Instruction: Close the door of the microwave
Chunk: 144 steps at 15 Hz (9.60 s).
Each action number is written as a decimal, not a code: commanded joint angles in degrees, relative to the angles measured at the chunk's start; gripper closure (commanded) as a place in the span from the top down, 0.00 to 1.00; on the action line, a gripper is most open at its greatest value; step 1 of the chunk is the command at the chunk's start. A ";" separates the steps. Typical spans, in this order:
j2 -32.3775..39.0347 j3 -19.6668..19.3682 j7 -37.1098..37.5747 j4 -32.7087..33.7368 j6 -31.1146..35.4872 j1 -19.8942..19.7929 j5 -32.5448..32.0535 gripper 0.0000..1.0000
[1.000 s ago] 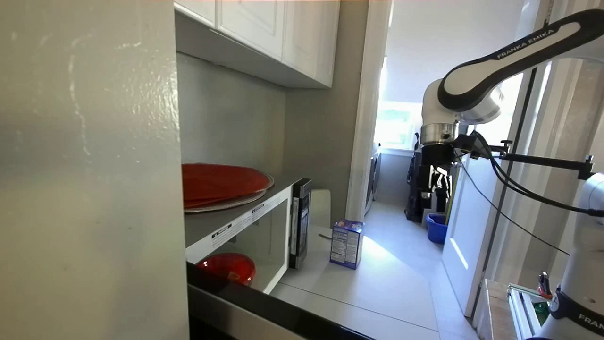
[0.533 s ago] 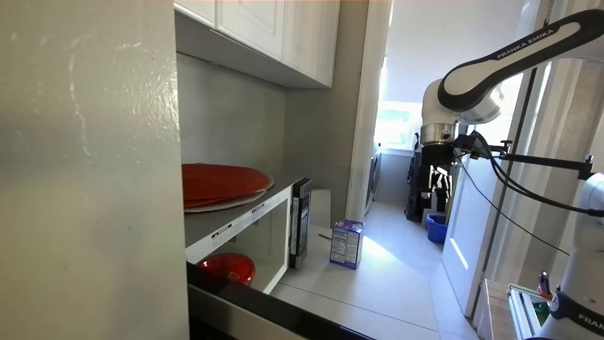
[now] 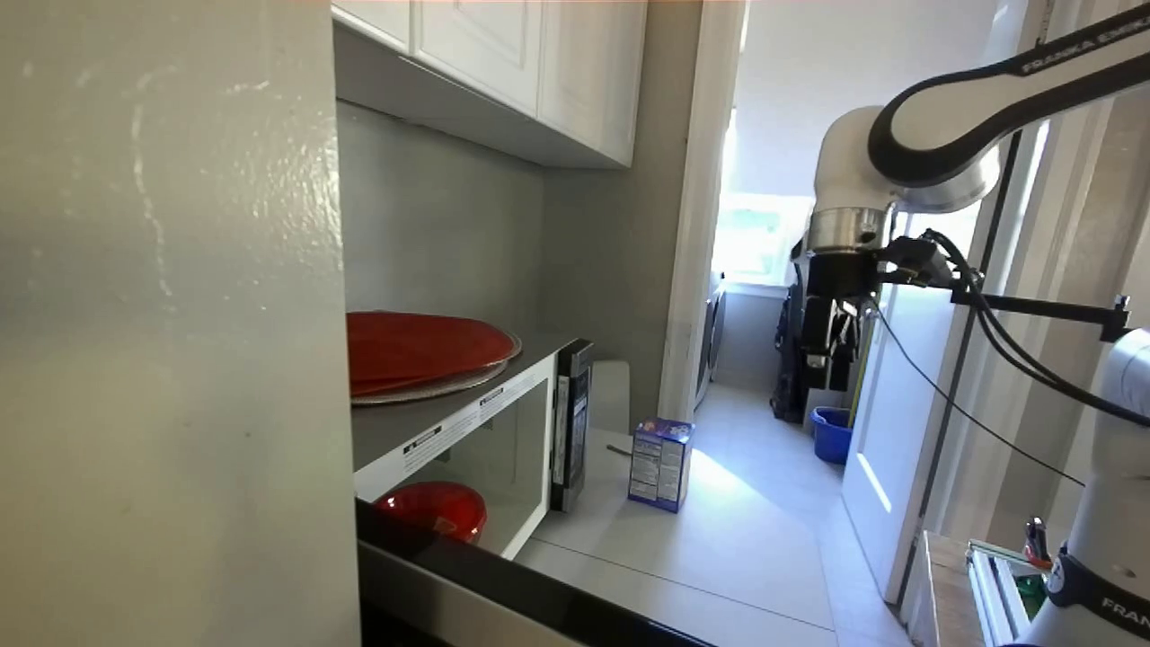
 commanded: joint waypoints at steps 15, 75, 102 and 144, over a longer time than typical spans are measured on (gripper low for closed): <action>-21.51 30.98 17.52 2.20 0.85 22.37 2.25 1.00; 36.45 28.59 -27.81 31.41 29.20 40.78 -11.21 0.00; 21.76 28.16 -21.25 12.70 35.32 35.07 -18.30 0.00; 29.43 30.87 46.02 14.45 39.75 3.44 -38.56 0.00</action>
